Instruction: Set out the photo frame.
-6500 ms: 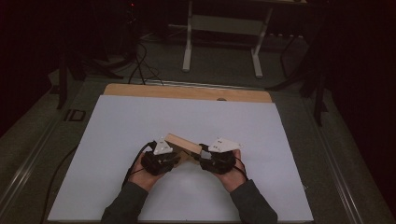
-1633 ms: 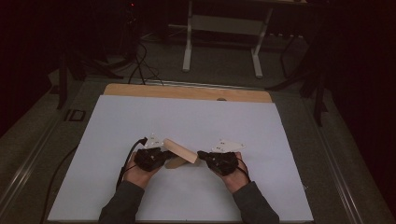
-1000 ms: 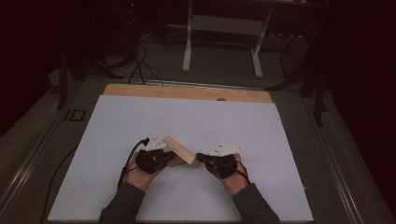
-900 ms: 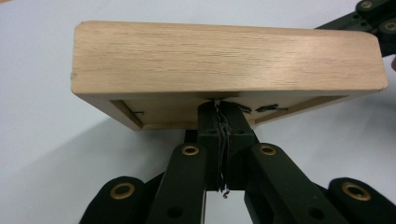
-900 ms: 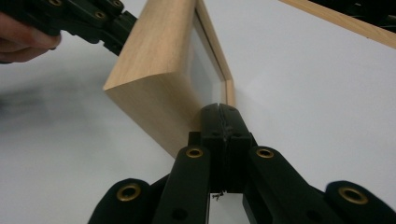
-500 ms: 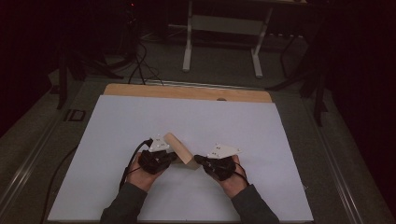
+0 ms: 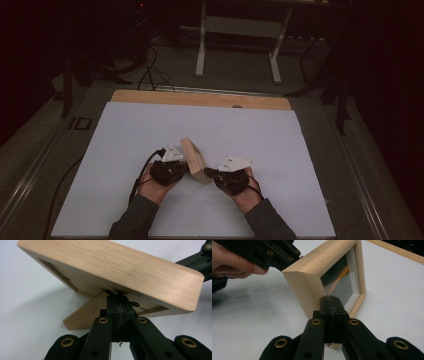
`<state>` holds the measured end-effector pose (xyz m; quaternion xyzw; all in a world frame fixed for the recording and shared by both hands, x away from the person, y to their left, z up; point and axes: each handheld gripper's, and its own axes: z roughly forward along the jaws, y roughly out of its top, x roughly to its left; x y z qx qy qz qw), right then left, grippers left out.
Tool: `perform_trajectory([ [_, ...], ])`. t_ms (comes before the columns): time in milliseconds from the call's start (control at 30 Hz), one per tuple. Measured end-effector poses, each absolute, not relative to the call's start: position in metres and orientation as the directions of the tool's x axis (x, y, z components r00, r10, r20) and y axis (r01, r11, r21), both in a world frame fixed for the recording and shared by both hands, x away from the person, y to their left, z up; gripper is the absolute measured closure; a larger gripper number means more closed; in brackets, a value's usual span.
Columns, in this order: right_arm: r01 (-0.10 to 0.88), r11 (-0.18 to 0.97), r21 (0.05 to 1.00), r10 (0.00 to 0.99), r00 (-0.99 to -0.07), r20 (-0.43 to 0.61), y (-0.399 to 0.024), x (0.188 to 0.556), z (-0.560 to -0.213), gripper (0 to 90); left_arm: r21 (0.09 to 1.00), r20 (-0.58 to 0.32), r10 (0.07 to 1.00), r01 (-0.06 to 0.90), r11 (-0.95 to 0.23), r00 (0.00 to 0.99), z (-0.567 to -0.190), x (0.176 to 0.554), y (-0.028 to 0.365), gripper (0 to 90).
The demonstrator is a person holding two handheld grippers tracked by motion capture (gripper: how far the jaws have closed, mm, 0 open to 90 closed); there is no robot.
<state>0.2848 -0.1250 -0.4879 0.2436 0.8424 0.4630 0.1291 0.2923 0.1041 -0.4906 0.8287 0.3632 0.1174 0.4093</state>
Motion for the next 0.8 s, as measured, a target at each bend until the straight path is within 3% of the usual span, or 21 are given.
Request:
perform_trajectory([
  [800,0.286,0.449,0.847,0.516,-0.856,0.016,-0.110,0.285,-0.489,89.7,0.771,-0.164,0.695,0.531,-0.353,0.700,-0.500,0.307,0.108,90.0],
])
